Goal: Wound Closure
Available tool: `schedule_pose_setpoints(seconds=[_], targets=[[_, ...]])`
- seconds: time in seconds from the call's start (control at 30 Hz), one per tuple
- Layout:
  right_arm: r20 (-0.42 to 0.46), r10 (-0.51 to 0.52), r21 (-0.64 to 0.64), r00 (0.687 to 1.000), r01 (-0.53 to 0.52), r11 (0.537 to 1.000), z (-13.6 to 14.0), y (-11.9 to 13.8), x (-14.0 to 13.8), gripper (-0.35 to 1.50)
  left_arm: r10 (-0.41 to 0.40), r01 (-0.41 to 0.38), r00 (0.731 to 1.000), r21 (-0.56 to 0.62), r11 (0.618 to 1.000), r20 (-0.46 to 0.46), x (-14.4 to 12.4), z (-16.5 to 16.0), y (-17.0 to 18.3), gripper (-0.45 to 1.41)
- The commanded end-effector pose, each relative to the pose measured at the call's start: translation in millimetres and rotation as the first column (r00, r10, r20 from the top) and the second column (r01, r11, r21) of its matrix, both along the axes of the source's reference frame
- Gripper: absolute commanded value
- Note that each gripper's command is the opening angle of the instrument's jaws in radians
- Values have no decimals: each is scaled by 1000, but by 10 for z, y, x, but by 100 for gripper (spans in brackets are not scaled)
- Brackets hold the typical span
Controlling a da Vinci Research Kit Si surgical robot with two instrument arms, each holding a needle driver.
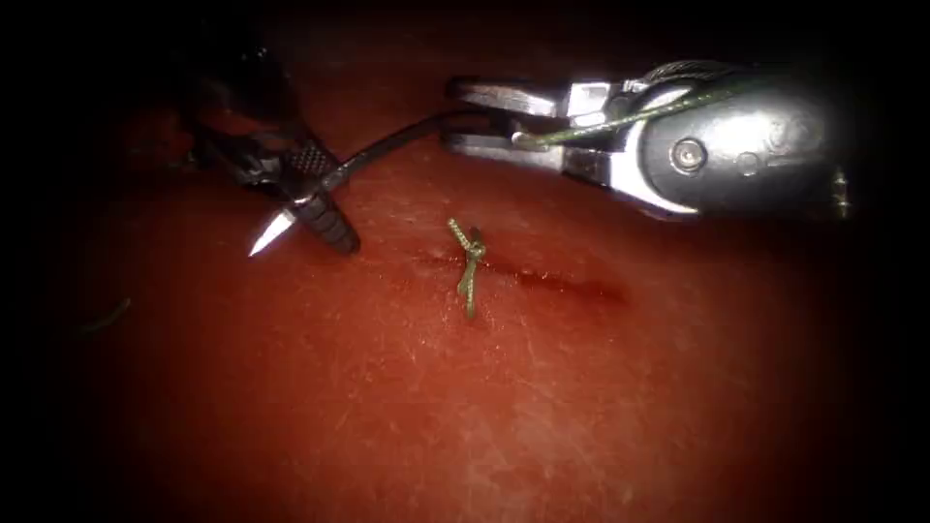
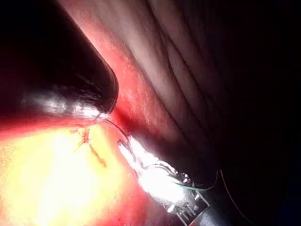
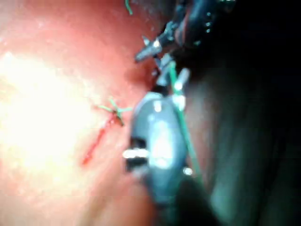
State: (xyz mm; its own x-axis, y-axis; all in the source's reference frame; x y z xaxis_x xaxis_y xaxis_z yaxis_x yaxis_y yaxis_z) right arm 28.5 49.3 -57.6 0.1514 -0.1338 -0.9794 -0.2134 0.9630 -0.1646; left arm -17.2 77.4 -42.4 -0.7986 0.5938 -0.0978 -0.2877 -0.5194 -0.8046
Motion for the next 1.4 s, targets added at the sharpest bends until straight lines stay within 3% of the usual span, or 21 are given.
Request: schedule_pose_setpoints(seconds=[0.03,0.07,0.1,0.13,0.2,0.23,0.47,0.6,0.63,0.7,0.73,0.83,1.0,1.03,1.07,1.13,1.23,1.27,1.4], targets=[[-3,-3,-8,1000,3,1000,4,1,9,-35,-7,7,1000,7,1000,-4,-4,6,2,62],[-4,-3,-8,1000,3,1000,4,0,11,-35,-8,8,1000,16,1000,-7,-3,7,3,55],[-5,-3,-8,1000,3,1000,3,-1,12,-35,-5,5,1000,22,1000,-5,-2,7,6,36],[-5,-3,-8,1000,3,1000,3,-1,12,-35,-5,5,1000,22,1000,-5,-2,7,6,36],[-9,-8,-10,1000,8,1000,4,-3,14,-35,-38,39,999,52,998,-16,-1,6,10,-3],[-8,-12,-11,1000,11,1000,5,-5,16,-35,-64,64,998,66,996,-2,0,6,15,-35],[-9,-18,-18,1000,18,1000,6,-5,18,-35,-154,164,985,143,976,-80,0,4,22,-35],[-9,9,65,1000,-9,998,6,-5,17,-35,-235,254,963,165,953,-129,0,0,28,-35],[-8,23,100,1000,-22,995,5,-4,17,-5,-251,271,959,168,948,-130,0,0,28,-35],[-5,68,169,998,-66,983,5,-3,17,34,-278,297,952,174,939,-126,-1,0,28,-35],[2,134,269,991,-130,954,4,-1,17,91,-310,327,943,179,928,-118,-1,0,27,-35],[15,267,435,963,-247,866,4,0,17,138,-359,365,931,184,912,-70,-2,1,27,-35],[29,381,572,924,-328,752,7,2,16,148,-413,417,909,173,892,-60,-4,1,22,-35],[35,405,613,914,-339,714,9,2,16,148,-422,424,905,174,889,-52,-4,1,21,-35],[48,462,681,885,-368,634,15,0,15,148,-466,463,884,195,865,-35,-4,-2,16,-35],[56,488,709,871,-379,595,19,-3,14,146,-493,486,870,218,847,-21,-4,-5,11,-35],[47,496,732,867,-368,574,28,-10,13,143,-535,521,845,253,815,-14,-3,-8,3,-35],[22,470,737,882,-332,589,33,-14,10,133,-548,524,837,301,797,-5,-4,-10,-3,-35],[-5,442,733,897,-297,611,46,-21,5,131,-563,525,826,359,772,4,-5,-11,-9,-35]])
